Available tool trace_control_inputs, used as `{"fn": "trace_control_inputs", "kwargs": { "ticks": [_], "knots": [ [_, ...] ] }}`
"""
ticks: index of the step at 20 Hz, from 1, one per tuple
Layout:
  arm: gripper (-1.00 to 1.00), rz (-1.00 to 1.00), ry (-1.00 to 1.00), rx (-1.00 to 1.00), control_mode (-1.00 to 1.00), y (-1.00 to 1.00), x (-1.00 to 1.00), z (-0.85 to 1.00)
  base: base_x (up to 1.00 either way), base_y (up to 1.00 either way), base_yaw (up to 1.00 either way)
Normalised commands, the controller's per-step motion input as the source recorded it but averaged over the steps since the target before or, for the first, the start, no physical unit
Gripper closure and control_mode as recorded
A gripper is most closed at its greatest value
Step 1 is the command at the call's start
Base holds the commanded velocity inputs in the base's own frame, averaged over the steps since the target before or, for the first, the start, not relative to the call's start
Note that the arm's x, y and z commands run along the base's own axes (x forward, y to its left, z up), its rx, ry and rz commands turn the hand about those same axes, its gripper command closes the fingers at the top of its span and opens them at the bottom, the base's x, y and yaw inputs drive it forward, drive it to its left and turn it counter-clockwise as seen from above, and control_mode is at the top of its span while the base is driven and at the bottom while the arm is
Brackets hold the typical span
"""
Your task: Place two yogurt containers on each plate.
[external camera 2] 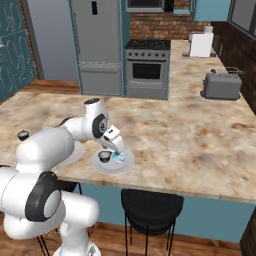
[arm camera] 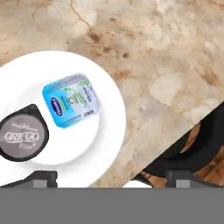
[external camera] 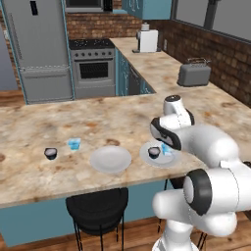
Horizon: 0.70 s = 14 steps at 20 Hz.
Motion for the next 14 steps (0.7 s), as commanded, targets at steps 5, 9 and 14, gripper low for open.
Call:
{"fn": "trace_control_inputs", "kwargs": {
  "ticks": [5,9,14],
  "knots": [
    [-1.00,0.00,0.00,0.00,1.00,0.00,0.00,0.00,-0.54,0.86,0.00],
    [-1.00,0.00,0.00,0.00,1.00,0.00,0.00,0.00,0.41,1.00,-0.01],
    [-1.00,0.00,0.00,0.00,1.00,0.00,0.00,0.00,0.54,1.00,-0.06]
  ]
}}
